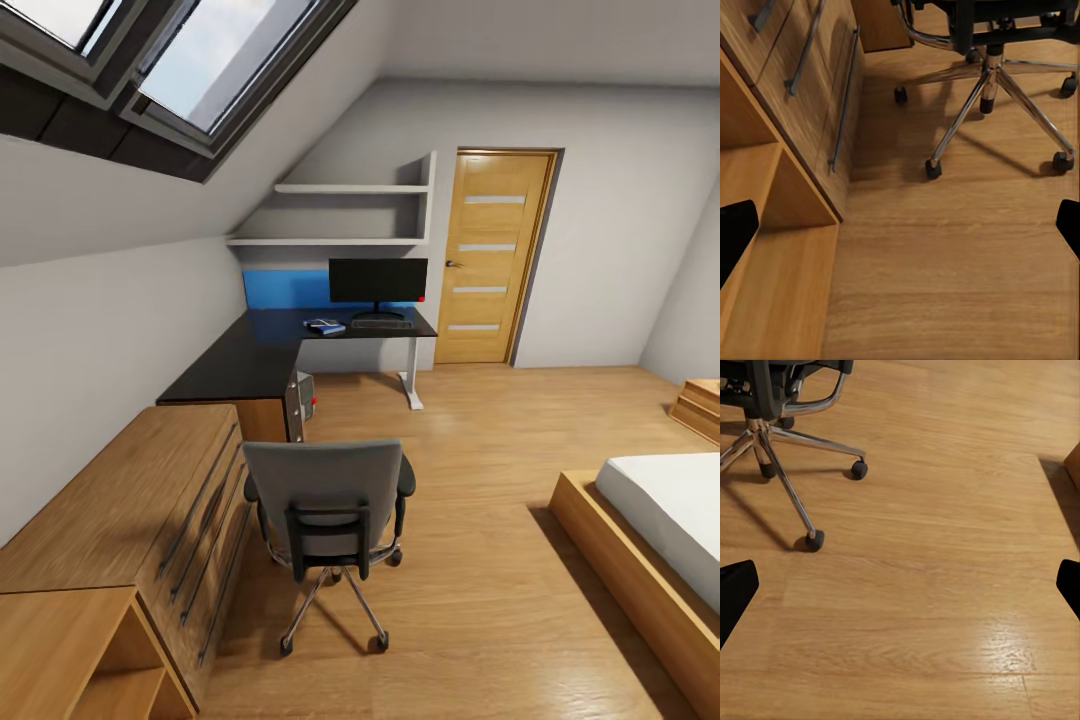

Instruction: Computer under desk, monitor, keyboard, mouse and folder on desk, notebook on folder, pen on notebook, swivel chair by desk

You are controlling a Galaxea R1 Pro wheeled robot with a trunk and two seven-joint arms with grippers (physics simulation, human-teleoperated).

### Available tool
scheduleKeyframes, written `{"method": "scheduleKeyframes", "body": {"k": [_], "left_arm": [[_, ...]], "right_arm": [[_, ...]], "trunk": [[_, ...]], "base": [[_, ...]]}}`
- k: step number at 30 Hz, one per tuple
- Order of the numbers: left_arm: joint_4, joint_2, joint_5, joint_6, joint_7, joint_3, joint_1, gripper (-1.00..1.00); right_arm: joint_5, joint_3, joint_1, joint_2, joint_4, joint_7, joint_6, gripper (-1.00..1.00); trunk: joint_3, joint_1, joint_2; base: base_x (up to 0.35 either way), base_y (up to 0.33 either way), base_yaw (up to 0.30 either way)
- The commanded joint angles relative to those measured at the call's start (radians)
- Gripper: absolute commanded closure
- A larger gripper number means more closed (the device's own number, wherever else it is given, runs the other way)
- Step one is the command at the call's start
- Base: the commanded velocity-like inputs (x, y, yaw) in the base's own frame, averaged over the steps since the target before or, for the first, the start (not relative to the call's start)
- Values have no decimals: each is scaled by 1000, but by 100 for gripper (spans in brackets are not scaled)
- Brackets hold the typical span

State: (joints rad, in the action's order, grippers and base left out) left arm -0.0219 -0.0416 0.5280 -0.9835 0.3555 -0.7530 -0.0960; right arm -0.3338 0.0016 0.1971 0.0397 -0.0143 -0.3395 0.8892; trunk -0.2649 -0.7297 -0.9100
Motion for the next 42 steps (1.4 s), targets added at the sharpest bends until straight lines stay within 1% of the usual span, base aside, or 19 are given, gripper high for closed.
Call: {"method": "scheduleKeyframes", "body": {"k": [1, 4, 7, 8, 14, 18, 19, 20, 26, 28, 31, 33, 34, 36, 37, 39, 42], "left_arm": [[0, -2, 5, -2, 6, -8, -1, -100], [-2, -12, 7, -2, 9, -7, -1, -100], [-3, -19, 14, -1, 10, -7, -1, -100], [-3, -22, 22, -1, 10, -7, -1, -100], [-5, -25, 50, -1, 11, -6, -1, -100], [-6, -26, 79, 0, 10, -7, -1, -100], [-6, -26, 101, 0, 9, -8, -1, -100], [-6, -26, 107, 0, 9, -8, -1, -100], [-7, -26, 115, 13, 4, -8, -1, -100], [-8, -25, 117, 35, 4, -8, -1, -100], [-22, -25, 118, 93, 3, -8, -1, -100], [-42, -23, 120, 144, 2, -7, -1, -100], [-64, -20, 121, 199, 3, -7, -1, -100], [-84, -19, 124, 250, 3, -6, -1, -100], [-92, -18, 126, 271, 3, -6, -1, -100], [-104, -17, 133, 302, 3, -6, -1, -100], [-114, -16, 143, 329, 3, -6, -1, -100]], "right_arm": [[-10, 0, 1, 0, 1, -10, 0, -100], [-10, 0, 1, 0, 1, -10, 0, -100], [-10, 0, 1, 0, 1, -10, 0, -100], [-10, 0, 1, 0, 1, -10, 0, -100], [-10, 0, 1, 0, 1, -10, 0, -100], [-10, 0, 1, 0, 1, -10, 0, -100], [-10, 0, 1, 0, 1, -10, 0, -100], [-10, 0, 1, 0, 1, -10, 0, -100], [-10, 0, 1, 0, 1, -10, 0, -100], [-10, 0, 1, 0, 1, -10, 0, -100], [-10, 0, 1, 0, 1, -10, 0, -100], [-10, 0, 1, 0, 1, -10, 0, -100], [-10, 0, 1, 0, 1, -10, 0, -100], [-10, 0, 1, 0, 1, -10, 0, -100], [-10, 0, 1, 0, 1, -10, 0, -100], [-10, 0, 1, 0, 1, -10, 0, -100], [-10, 0, 1, 0, 1, -11, 0, -100]], "trunk": [[-1, 0, -1], [-1, 0, -1], [-11, -12, -22], [-14, -15, -29], [-33, -38, -71], [-45, -54, -99], [-48, -58, -106], [-51, -61, -113], [-70, -84, -155], [-77, -92, -169], [-86, -104, -190], [-92, -111, -204], [-95, -115, -211], [-102, -123, -225], [-102, -123, -225], [-102, -123, -225], [-102, -123, -225]], "base": [[0, 0, 0], [0, 0, 0], [0, 0, 0], [0, 0, 0], [0, 0, 0], [0, 0, 0], [0, 0, 0], [0, 0, 0], [0, 0, 0], [0, 0, 0], [0, 0, 0], [0, 0, 0], [0, 0, 0], [0, 0, 0], [0, 0, 0], [0, 0, 0], [0, 0, 0]]}}
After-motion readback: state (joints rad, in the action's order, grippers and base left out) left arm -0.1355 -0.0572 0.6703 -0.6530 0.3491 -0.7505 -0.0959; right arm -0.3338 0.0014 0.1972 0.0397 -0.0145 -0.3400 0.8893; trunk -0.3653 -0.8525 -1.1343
